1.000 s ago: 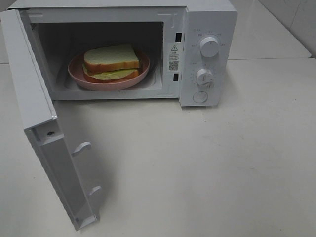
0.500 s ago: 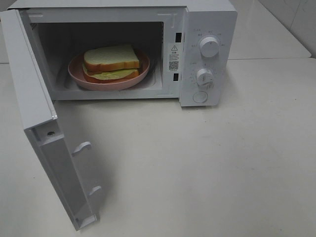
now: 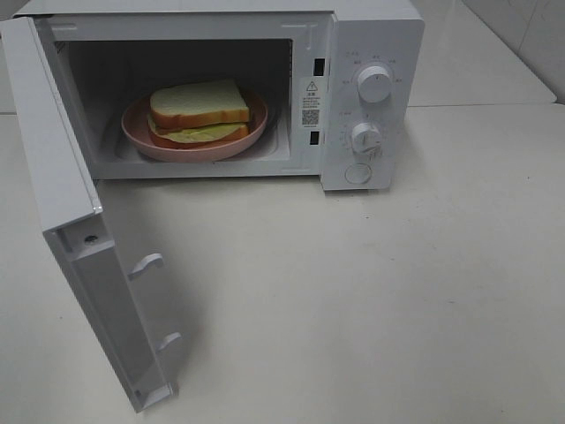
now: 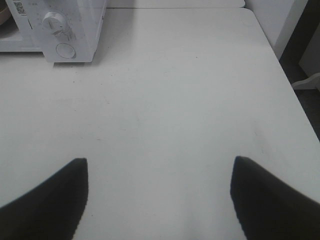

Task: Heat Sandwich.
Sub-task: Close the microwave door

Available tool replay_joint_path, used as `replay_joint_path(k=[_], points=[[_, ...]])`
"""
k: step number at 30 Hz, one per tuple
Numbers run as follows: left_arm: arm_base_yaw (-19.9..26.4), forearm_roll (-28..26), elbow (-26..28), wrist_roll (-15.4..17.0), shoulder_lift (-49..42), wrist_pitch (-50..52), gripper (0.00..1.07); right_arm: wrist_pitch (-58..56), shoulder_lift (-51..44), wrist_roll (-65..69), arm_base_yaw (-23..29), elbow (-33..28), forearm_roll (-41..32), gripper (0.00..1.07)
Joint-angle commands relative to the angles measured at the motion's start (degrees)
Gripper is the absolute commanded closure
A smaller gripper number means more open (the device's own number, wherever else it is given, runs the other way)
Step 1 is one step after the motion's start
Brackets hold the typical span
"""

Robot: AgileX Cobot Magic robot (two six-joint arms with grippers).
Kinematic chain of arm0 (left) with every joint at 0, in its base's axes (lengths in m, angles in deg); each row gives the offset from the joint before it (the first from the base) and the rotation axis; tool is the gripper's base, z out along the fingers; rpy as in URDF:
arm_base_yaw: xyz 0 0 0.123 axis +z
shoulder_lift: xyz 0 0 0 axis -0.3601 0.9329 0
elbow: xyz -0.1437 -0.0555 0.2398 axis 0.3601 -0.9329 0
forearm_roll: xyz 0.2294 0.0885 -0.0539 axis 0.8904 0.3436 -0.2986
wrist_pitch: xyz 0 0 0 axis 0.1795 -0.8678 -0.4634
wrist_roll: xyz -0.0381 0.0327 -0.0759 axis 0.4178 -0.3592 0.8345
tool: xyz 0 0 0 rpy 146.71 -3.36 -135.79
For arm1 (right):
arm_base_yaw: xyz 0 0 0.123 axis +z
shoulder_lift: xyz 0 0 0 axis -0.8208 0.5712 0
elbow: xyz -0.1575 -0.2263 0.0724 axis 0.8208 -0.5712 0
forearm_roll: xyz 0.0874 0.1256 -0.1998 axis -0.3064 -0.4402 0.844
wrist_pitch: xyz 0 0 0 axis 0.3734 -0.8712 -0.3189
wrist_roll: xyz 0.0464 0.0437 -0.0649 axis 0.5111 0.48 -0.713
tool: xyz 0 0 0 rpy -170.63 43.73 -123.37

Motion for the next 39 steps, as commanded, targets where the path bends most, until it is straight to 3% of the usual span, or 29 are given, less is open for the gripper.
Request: replay_joint_path(k=[1, 14, 18, 19, 20, 22, 24, 28, 29, 30, 37, 39], points=[[0.00, 0.11, -0.11, 0.06, -1.55, 0.52, 0.07, 0.46, -1.49, -0.17, -0.40, -0.06, -0.23, 0.32], [0.00, 0.29, 2.12, 0.00, 8.42, 6.70, 0.20, 0.46, -1.49, -0.17, -0.40, -0.06, -0.23, 0.32], [0.00, -1.15, 2.12, 0.00, 14.04, 9.97, 0.43, 0.46, -1.49, -0.17, -0.40, -0.06, -0.23, 0.32], [0.00, -1.15, 2.12, 0.00, 14.04, 9.97, 0.43, 0.46, -1.49, -0.17, -0.40, -0.06, -0.23, 0.32], [0.00, -1.83, 2.12, 0.00, 16.10, 11.63, 0.53, 0.46, -1.49, -0.17, -0.40, -0.06, -0.23, 0.32], [0.00, -1.83, 2.12, 0.00, 17.99, 13.29, 0.64, 0.46, -1.49, -0.17, -0.40, -0.06, -0.23, 0.32], [0.00, -1.66, 2.12, 0.00, 18.79, 14.09, 0.68, 0.46, -1.49, -0.17, -0.40, -0.06, -0.23, 0.32], [0.00, -1.43, 1.89, -0.06, 24.24, 18.05, 0.94, 0.46, -1.49, -0.17, -0.40, -0.06, -0.23, 0.32], [0.00, -1.43, 1.89, -0.06, 24.24, 18.05, 0.94, 0.46, -1.49, -0.17, -0.40, -0.06, -0.23, 0.32], [0.00, -1.38, 1.43, -0.29, 26.13, 20.74, 1.07, 0.46, -1.49, -0.17, -0.40, -0.06, -0.23, 0.32], [0.00, -1.49, -2.41, -3.55, 30.60, 33.29, 1.07, 0.46, -1.49, -0.17, -0.40, -0.06, -0.23, 0.32], [0.00, -1.49, -5.27, -5.16, 32.60, 41.08, 1.07, 0.46, -1.49, -0.17, -0.40, -0.06, -0.23, 0.32]])
